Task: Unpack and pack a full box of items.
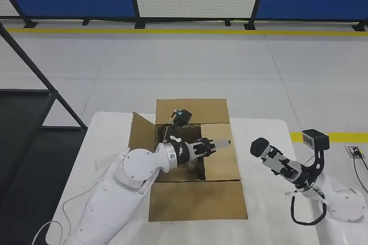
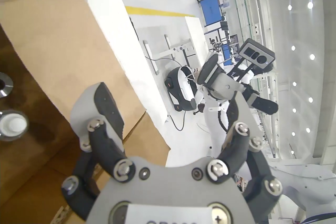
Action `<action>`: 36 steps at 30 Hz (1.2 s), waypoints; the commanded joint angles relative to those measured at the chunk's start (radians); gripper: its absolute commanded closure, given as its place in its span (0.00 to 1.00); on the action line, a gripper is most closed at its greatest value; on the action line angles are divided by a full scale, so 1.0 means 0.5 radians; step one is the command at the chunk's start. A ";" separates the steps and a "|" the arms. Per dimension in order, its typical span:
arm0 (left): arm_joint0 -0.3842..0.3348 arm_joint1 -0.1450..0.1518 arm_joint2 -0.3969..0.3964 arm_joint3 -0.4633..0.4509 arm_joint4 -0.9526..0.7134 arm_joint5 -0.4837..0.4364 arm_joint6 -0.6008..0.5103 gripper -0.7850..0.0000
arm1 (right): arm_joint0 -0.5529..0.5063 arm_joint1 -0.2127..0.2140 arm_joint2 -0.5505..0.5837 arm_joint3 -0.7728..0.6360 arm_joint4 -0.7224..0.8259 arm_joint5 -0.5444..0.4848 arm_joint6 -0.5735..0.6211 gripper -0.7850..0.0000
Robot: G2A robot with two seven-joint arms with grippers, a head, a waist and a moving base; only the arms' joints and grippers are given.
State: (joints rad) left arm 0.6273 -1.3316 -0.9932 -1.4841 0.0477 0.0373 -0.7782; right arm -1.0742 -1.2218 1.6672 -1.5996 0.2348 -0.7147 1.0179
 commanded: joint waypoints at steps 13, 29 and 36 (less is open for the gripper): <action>0.015 0.026 0.051 0.328 0.214 -0.080 -0.251 0.00 | -0.043 0.057 0.035 -0.015 0.033 0.039 -0.009 0.00; -0.099 -0.085 0.210 0.543 -0.020 -0.197 0.025 0.00 | -0.161 0.112 0.079 -0.134 0.008 0.066 -0.097 0.00; -0.044 -0.070 0.132 0.388 0.012 -0.157 0.113 0.00 | -0.167 0.131 0.055 -0.134 0.009 0.058 -0.115 0.00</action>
State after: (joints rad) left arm 0.6030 -1.3666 -0.9247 -1.2763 0.0503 -0.0502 -0.7302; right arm -1.1582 -1.1572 1.6961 -1.6673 0.2384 -0.6851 0.9602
